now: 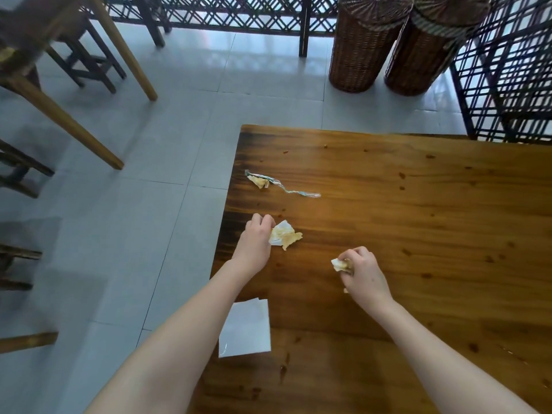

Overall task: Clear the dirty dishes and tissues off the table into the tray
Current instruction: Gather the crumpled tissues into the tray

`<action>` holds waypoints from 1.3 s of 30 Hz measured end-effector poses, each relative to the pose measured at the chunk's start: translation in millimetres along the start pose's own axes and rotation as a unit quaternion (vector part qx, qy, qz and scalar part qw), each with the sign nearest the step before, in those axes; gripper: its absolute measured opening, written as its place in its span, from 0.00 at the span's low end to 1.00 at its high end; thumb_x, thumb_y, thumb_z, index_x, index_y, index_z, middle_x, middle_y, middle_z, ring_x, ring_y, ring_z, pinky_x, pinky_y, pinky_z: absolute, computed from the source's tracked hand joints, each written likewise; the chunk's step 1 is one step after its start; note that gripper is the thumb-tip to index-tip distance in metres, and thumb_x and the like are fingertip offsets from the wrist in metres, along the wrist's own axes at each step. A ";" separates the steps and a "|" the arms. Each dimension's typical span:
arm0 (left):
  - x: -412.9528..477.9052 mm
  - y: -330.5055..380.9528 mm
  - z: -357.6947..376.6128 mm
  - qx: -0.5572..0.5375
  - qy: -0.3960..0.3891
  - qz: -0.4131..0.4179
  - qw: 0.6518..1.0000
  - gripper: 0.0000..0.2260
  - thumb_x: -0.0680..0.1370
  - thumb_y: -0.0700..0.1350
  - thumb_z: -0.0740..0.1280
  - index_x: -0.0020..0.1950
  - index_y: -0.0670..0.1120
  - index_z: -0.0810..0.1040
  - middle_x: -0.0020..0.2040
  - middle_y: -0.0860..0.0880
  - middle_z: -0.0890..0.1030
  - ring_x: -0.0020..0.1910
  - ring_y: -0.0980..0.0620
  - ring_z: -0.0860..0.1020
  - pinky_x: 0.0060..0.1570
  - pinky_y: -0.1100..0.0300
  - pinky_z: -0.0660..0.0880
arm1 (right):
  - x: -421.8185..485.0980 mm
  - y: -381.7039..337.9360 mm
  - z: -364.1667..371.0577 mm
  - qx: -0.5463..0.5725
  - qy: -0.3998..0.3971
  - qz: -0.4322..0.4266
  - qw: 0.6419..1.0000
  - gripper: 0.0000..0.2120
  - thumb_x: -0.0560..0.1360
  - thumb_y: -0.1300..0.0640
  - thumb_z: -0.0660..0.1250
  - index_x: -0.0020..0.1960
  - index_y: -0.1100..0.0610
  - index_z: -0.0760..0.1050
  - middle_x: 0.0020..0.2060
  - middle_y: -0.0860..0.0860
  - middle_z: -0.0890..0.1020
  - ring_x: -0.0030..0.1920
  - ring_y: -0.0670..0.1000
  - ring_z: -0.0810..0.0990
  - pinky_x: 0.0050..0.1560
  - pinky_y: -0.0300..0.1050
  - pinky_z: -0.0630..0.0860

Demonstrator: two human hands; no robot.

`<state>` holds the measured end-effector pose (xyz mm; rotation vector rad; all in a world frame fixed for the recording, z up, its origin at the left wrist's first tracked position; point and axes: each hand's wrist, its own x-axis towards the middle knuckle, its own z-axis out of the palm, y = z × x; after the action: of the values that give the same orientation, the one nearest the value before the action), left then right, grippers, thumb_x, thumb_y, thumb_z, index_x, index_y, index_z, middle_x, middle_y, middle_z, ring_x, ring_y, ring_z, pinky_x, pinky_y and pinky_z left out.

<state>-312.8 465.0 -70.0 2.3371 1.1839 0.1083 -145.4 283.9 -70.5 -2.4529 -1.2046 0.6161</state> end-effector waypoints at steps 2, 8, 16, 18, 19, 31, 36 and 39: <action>9.4 6.8 2.7 -0.001 -0.005 0.007 1.000 0.18 0.77 0.36 0.68 0.65 0.47 0.71 0.62 0.47 0.72 0.58 0.51 0.72 0.55 0.65 0.71 | 0.1 3.0 -2.2 0.000 0.002 0.001 1.000 0.11 0.73 0.63 0.70 0.54 0.54 0.78 0.50 0.47 0.74 0.50 0.44 0.71 0.43 0.36 0.75; 19.4 13.2 19.6 0.080 -0.094 0.034 0.992 0.23 0.76 0.46 0.70 0.69 0.51 0.67 0.69 0.46 0.67 0.66 0.46 0.68 0.65 0.51 0.68 | -4.6 20.8 -9.6 -0.002 0.007 0.016 1.000 0.11 0.72 0.64 0.70 0.54 0.56 0.78 0.50 0.47 0.74 0.50 0.44 0.70 0.42 0.35 0.74; 31.1 13.6 20.3 0.038 -0.062 0.045 0.996 0.15 0.77 0.39 0.69 0.63 0.47 0.73 0.62 0.46 0.73 0.56 0.50 0.74 0.56 0.59 0.75 | -1.5 27.8 -10.0 -0.009 -0.015 0.033 0.999 0.12 0.73 0.63 0.70 0.55 0.55 0.77 0.50 0.47 0.74 0.50 0.44 0.70 0.40 0.34 0.71; 43.8 9.7 11.2 0.031 -0.036 0.040 0.998 0.15 0.77 0.38 0.68 0.62 0.46 0.74 0.59 0.46 0.74 0.53 0.51 0.74 0.52 0.59 0.75 | 1.0 27.7 -10.5 -0.006 -0.017 0.035 0.999 0.11 0.73 0.63 0.70 0.55 0.55 0.77 0.50 0.47 0.74 0.50 0.45 0.70 0.41 0.36 0.73; 51.6 7.7 6.0 0.031 -0.021 0.036 0.999 0.14 0.77 0.38 0.68 0.62 0.46 0.74 0.58 0.46 0.75 0.52 0.51 0.74 0.50 0.60 0.75 | 2.2 27.8 -10.7 -0.005 -0.018 0.036 0.999 0.11 0.73 0.63 0.69 0.55 0.55 0.77 0.50 0.47 0.74 0.51 0.45 0.70 0.41 0.36 0.73; 143.0 -4.6 -19.2 0.127 -0.067 0.020 0.989 0.26 0.76 0.36 0.68 0.72 0.49 0.66 0.73 0.43 0.63 0.70 0.40 0.64 0.67 0.45 0.67 | 19.7 19.9 -13.7 0.005 -0.003 0.040 0.999 0.11 0.74 0.62 0.69 0.55 0.53 0.77 0.51 0.46 0.73 0.51 0.43 0.71 0.42 0.33 0.73; 142.9 -6.8 -11.1 0.133 -0.073 0.028 0.988 0.22 0.77 0.38 0.68 0.70 0.47 0.67 0.69 0.41 0.68 0.66 0.41 0.68 0.63 0.47 0.71 | 26.1 13.4 -15.9 0.011 0.005 0.040 0.999 0.13 0.74 0.62 0.69 0.57 0.54 0.77 0.52 0.47 0.74 0.52 0.44 0.72 0.45 0.34 0.75; 132.7 -3.9 -11.3 0.130 -0.065 0.033 0.989 0.21 0.78 0.37 0.67 0.70 0.45 0.68 0.67 0.41 0.69 0.64 0.42 0.69 0.61 0.49 0.72 | 24.5 10.3 -15.5 0.014 0.004 0.036 0.999 0.13 0.73 0.63 0.69 0.56 0.54 0.77 0.52 0.47 0.74 0.52 0.44 0.72 0.45 0.35 0.75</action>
<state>-237.3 573.9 -82.6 2.5639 1.1126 -0.1842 -117.2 295.9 -67.9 -2.4828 -1.1011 0.6371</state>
